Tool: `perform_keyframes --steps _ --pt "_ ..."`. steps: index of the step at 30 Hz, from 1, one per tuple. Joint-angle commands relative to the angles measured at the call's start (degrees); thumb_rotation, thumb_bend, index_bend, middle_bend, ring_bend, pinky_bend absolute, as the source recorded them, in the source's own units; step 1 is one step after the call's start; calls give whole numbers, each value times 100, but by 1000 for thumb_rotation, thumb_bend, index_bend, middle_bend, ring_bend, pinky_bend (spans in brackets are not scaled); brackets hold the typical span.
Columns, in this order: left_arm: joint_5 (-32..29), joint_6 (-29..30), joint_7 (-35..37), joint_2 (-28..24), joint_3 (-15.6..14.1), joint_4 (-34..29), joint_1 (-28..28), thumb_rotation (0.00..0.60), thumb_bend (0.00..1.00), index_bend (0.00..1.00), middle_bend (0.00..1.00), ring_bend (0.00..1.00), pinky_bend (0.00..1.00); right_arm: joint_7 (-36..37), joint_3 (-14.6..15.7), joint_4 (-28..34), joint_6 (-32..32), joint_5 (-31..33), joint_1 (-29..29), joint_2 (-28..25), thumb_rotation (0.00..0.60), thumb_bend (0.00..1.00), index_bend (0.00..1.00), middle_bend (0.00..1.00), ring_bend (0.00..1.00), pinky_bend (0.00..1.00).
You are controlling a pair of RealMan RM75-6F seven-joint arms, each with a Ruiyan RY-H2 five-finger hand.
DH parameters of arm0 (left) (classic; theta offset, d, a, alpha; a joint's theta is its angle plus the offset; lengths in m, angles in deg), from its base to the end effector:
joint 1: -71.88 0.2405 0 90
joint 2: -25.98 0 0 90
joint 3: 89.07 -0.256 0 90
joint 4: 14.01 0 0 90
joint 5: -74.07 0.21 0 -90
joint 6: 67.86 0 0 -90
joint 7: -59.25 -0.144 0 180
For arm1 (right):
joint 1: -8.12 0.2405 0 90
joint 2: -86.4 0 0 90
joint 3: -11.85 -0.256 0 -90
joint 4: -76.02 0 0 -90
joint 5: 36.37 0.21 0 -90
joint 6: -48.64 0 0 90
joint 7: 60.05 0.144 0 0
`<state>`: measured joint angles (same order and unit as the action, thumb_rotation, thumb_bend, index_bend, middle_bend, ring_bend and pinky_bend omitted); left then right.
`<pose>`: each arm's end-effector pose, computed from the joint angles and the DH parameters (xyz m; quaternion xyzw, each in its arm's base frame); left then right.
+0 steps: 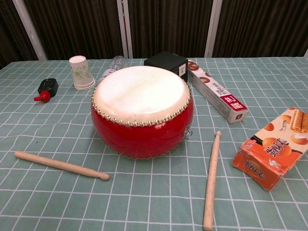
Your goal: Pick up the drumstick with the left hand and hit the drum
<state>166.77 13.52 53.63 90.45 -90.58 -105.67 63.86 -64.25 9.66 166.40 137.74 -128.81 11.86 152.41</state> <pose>-0.2980 0.1794 0.1330 -0.6846 -0.3479 -0.3513 0.5357 -0.3004 -0.1718 0.1528 0.6244 -0.3293 0.3993 0.5851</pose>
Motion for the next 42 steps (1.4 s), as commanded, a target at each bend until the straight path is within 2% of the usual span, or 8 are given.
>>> perform_keyframes --steps 1,4,6,8,11,15,27,42 --pt "65 -331 -149 -93 -19 -132 -221 600 0 0 6 4 23 5 6 -5 10 -20 0 3 600 251 0 0 0 116" --pt "-39 -642 -396 -65 69 -268 -424 600 14 74 277 253 340 17 8 -17 16 -28 -1 7 600 251 0 0 0 116" --pt "-116 -814 -524 -6 139 -348 -549 600 112 276 625 590 618 26 8 -17 14 -23 -2 6 600 251 0 0 0 116" --pt "-272 -1080 -617 86 214 -468 -705 600 201 400 850 807 762 32 5 -17 6 -13 0 6 600 251 0 0 0 116" --pt "-536 -1415 -727 217 306 -590 -884 600 241 483 997 979 920 42 -4 -2 2 -2 3 -5 600 250 0 0 0 116" --pt "-931 -1835 -1024 398 428 -668 -1114 600 248 512 1000 1000 999 64 0 -5 -2 3 1 -8 600 251 0 0 0 116" --pt "-2855 -2641 -2793 746 596 -1068 -1793 600 245 486 1000 1000 1000 112 -2 11 -35 28 9 -31 600 251 0 0 0 116" --pt "-3454 -2479 -3515 1512 409 -630 -2199 600 245 528 1000 1000 1000 138 -2 16 -38 26 12 -36 600 251 0 0 0 116"
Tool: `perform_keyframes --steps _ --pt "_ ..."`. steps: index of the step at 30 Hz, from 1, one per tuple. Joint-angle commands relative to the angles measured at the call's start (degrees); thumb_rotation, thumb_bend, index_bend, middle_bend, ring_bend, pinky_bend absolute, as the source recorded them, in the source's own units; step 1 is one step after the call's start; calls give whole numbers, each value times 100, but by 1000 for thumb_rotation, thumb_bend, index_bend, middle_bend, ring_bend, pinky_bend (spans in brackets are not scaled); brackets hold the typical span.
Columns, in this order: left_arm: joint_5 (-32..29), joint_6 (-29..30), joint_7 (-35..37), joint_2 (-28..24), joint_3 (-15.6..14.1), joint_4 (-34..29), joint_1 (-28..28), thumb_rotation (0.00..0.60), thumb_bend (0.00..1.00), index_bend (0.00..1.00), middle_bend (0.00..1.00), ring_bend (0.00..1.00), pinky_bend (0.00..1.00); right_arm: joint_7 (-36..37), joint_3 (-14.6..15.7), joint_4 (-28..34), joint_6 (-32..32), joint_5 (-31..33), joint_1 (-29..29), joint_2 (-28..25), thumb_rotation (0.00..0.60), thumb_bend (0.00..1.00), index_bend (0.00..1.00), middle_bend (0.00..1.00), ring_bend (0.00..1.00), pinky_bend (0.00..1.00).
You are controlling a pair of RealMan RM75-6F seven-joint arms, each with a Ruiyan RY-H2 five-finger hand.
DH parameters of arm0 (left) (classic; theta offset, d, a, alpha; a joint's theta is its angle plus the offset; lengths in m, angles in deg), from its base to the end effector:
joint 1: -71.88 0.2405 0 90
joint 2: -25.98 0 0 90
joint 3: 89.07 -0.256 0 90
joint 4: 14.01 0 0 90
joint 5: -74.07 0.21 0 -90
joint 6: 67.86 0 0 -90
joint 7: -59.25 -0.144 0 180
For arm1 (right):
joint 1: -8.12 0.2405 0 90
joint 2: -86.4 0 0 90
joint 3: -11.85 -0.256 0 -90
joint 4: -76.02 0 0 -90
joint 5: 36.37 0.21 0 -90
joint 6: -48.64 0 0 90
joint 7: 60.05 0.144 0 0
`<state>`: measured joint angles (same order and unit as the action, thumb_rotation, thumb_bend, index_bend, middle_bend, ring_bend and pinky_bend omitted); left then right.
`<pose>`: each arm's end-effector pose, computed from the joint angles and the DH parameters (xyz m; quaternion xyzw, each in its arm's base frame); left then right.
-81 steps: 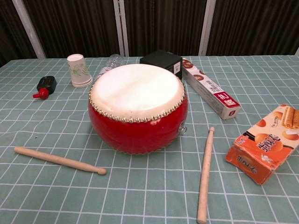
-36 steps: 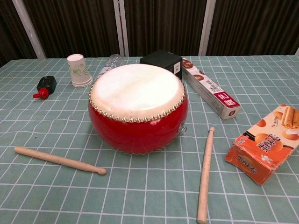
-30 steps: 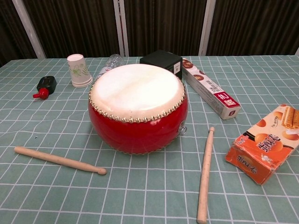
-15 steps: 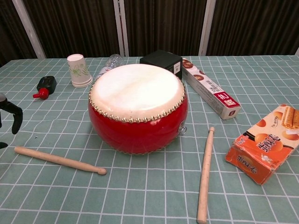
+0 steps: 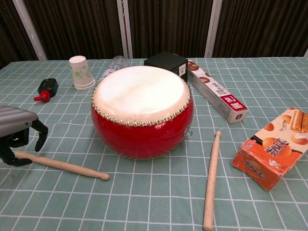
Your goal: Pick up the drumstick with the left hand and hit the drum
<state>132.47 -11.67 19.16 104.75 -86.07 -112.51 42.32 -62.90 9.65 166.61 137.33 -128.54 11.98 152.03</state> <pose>-0.2261 0.2630 0.0092 -0.7811 -0.3726 -0.1997 0.4595 -0.3009 -0.1726 0.1539 0.6216 -0.3380 0.4029 0.5805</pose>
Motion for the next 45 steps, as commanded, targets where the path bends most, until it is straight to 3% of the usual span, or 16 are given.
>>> perform_keyframes --steps 1,29,33,37,45 --pt "-18 71 -99 126 -62 85 -58 600 245 529 1000 1000 1000 9 0 -7 1 -1 0 2 600 251 0 0 0 116" --pt "-620 163 -340 610 -237 492 -393 600 243 498 1000 1000 1000 72 1 -1 -5 -2 6 3 600 251 0 0 0 116" --pt "-707 175 -362 624 -272 512 -421 600 261 579 1000 1000 1000 70 2 -1 -5 1 4 5 600 251 0 0 0 116" --pt "-713 217 -330 630 -294 500 -428 600 354 676 1000 1000 1000 75 2 -10 7 -4 0 9 600 251 0 0 0 116" --pt "-436 438 -16 252 -213 -31 -399 600 406 751 1000 1000 1000 73 -6 1 0 9 4 0 600 251 0 0 0 116"
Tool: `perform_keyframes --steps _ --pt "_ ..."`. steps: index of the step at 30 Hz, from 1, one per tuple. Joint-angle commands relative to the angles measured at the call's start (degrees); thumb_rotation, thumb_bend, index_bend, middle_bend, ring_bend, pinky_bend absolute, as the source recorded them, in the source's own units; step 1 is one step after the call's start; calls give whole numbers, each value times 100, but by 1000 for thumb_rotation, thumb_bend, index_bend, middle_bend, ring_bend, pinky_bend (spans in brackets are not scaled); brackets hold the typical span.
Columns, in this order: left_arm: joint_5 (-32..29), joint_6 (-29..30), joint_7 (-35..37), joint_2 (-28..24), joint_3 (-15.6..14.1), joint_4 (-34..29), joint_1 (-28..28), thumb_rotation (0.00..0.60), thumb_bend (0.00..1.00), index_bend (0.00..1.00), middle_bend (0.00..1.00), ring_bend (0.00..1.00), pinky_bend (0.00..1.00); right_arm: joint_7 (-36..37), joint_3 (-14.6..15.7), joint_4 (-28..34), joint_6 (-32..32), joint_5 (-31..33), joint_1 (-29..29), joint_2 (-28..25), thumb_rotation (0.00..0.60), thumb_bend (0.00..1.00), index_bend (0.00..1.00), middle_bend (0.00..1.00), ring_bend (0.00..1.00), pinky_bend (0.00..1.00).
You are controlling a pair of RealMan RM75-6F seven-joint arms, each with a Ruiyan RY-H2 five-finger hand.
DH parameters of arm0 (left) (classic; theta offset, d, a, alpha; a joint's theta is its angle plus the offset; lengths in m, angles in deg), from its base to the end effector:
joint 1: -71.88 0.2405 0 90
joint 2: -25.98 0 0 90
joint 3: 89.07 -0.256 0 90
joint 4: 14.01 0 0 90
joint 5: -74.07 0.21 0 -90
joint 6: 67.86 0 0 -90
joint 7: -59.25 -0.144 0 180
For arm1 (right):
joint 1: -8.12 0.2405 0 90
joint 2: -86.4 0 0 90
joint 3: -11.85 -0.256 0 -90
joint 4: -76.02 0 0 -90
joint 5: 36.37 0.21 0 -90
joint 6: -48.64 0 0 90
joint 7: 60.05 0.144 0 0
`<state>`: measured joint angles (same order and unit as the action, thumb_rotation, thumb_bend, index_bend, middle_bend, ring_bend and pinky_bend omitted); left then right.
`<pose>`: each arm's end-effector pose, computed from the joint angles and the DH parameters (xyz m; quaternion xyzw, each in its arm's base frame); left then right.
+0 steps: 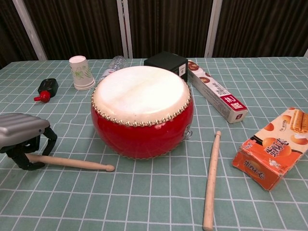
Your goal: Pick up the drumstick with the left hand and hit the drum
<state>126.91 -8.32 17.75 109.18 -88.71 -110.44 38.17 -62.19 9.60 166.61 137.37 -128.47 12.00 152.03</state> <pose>-0.2194 0.2675 -0.0111 -0.7786 -0.3786 -0.1913 0.4624 -0.3009 -0.1729 0.1542 0.6188 -0.3416 0.4069 0.5786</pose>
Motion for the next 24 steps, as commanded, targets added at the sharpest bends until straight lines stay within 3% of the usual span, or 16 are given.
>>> perform_keyframes --steps 1,17,24 --pt "198 183 194 -300 101 -380 27 600 410 752 1000 1000 1000 1 -2 1 -3 2 3 -1 600 251 0 0 0 116" --pt "1202 748 1331 -1610 512 -1874 237 600 438 780 1000 1000 1000 -45 4 10 6 -5 -6 3 600 250 0 0 0 116" --pt "1225 915 1424 -1803 824 -2212 155 600 440 782 1000 1000 1000 -63 5 23 -4 1 -4 2 600 251 0 0 0 116"
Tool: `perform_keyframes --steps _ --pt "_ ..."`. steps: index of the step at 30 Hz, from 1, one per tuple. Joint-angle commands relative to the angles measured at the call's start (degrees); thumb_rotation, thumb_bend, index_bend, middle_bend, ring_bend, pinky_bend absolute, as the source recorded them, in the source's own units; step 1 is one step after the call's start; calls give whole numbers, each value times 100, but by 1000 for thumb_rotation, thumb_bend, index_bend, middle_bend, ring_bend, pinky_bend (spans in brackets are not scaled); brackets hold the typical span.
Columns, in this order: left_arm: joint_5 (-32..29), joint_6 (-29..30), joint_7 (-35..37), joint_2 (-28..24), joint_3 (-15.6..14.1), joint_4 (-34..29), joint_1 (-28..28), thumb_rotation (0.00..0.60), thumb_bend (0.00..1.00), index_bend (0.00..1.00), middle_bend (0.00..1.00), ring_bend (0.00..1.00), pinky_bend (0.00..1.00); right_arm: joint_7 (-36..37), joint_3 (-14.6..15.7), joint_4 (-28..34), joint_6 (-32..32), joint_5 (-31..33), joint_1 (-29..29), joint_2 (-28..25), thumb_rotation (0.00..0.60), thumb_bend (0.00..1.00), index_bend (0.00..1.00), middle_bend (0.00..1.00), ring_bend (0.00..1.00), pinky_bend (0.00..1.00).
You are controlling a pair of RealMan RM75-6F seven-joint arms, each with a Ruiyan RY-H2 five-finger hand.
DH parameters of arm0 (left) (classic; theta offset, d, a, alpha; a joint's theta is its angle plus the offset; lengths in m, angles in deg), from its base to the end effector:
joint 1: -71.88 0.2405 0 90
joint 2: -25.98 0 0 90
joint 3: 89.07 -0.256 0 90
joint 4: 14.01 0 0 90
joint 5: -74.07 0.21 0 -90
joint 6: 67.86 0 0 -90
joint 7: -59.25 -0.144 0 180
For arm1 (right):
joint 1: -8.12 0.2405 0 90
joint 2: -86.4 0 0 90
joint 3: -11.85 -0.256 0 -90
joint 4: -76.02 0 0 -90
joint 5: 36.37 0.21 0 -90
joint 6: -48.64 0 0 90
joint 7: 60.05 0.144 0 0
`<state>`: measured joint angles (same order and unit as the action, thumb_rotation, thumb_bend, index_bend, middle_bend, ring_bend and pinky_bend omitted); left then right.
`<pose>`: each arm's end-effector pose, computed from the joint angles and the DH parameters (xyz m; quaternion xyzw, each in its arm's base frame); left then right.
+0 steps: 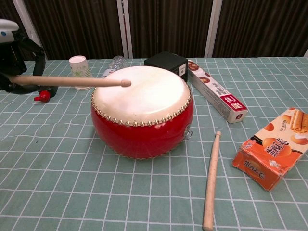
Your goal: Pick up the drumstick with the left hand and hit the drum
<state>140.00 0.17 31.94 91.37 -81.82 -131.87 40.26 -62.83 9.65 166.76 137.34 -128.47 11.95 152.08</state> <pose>-0.1450 0.2697 0.0964 -0.7111 -0.3760 -0.3862 0.4514 -0.3006 -0.1724 0.1535 0.6203 -0.3398 0.4040 0.5801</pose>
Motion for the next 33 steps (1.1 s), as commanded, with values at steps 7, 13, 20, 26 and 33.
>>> perform_keyframes --steps 7,13,20,26,33 --pt "-92 913 239 756 793 257 -160 600 442 781 1000 1000 1000 28 -4 5 -2 9 -1 -9 600 250 0 0 0 116" --pt "506 1474 640 1571 1023 1086 -262 600 443 780 1000 1000 1000 35 -5 9 -12 21 0 -14 600 251 0 0 0 116" --pt "-44 812 -335 1711 767 1582 -518 600 442 781 1000 1000 1000 53 -1 15 -19 27 -2 -20 600 251 0 0 0 116" --pt "-2542 160 -2822 1203 421 976 -908 600 442 778 1000 1000 1000 77 7 18 -17 11 -2 -26 600 251 0 0 0 116" --pt "-4170 230 -3498 954 570 632 -1360 600 439 777 1000 1000 1000 99 9 32 -33 20 0 -42 600 251 0 0 0 116"
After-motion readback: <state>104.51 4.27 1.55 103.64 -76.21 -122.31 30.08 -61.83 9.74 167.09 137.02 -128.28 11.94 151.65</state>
